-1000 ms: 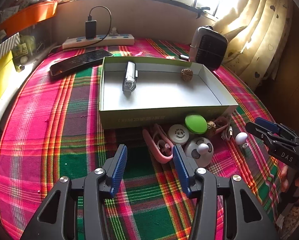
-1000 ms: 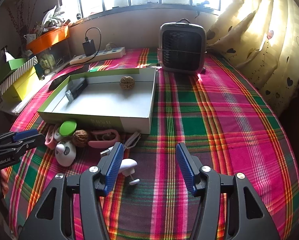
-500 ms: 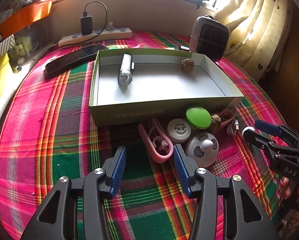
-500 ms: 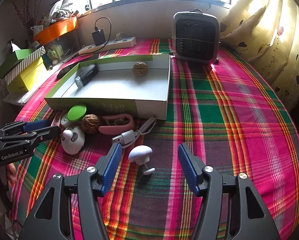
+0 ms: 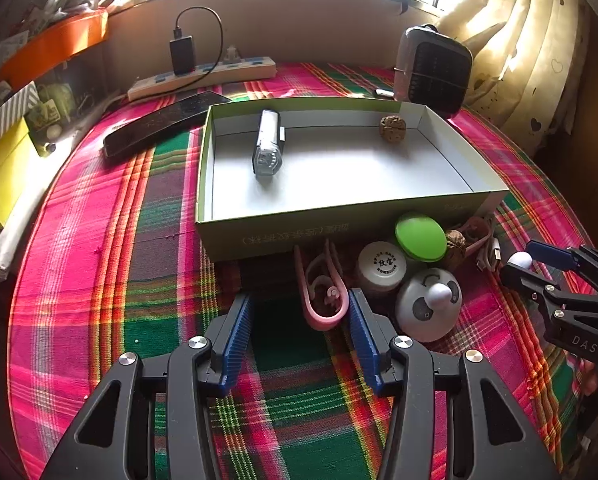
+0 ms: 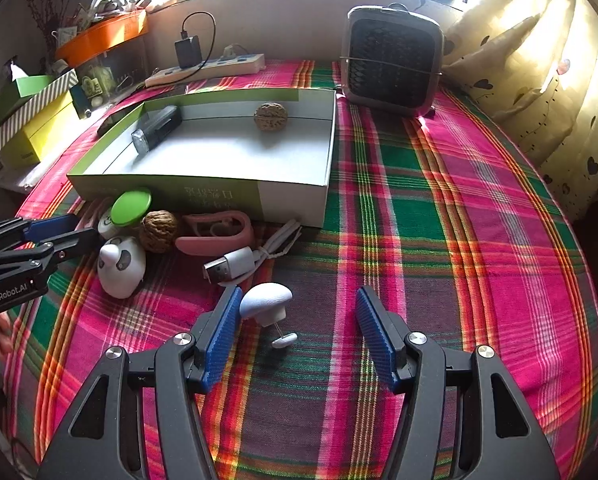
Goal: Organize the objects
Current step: 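Close the right gripper on the white mushroom toy while the left grasps the pink hook, then lift the pink hook and white mushroom toy and carry both toward the box, then lower the pink hook into the box with the left gripper while the right holds the mushroom toy above it, then open both grippers to release the pink hook and mushroom toy in the box, then withdraw both open grippers from the box toward the items on the cloth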
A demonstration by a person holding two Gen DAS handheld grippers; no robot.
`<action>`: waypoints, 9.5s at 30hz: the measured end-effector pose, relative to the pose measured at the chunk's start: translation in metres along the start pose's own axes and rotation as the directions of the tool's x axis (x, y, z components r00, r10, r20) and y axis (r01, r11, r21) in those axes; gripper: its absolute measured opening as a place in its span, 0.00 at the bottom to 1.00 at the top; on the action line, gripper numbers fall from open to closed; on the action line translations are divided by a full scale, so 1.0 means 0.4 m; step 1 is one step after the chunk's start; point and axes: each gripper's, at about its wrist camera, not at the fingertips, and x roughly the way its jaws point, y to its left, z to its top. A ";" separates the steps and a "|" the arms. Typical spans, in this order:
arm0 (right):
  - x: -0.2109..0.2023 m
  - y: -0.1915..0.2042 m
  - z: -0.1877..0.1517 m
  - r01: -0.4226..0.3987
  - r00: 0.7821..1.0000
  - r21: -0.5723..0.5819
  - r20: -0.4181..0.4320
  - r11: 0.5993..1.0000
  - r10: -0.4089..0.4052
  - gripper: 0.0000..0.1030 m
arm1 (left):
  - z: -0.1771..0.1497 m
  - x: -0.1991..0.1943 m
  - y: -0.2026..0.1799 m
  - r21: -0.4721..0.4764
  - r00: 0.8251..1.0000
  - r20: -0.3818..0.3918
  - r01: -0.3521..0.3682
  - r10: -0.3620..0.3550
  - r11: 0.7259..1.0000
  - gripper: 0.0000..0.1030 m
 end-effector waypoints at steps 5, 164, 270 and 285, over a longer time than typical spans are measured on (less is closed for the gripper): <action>0.002 0.000 0.001 0.003 1.000 -0.005 -0.003 1.000 -0.003 0.58 | 0.003 0.002 0.015 -0.010 1.000 0.000 -0.009 0.009 1.000 0.45; 0.200 0.056 0.302 0.030 0.999 -0.138 0.034 0.990 -0.025 0.26 | 0.169 0.110 0.035 0.029 0.998 0.045 -0.052 0.050 0.998 0.21; -0.061 0.009 0.026 0.015 0.989 -0.020 0.148 1.000 -0.012 0.46 | -0.019 -0.047 -0.056 0.001 0.986 0.029 0.163 -0.163 0.987 0.46; -0.061 -0.014 -0.002 -0.009 0.991 0.010 0.131 1.000 0.008 0.47 | -0.012 -0.013 -0.102 0.015 0.982 -0.016 0.187 -0.187 0.982 0.52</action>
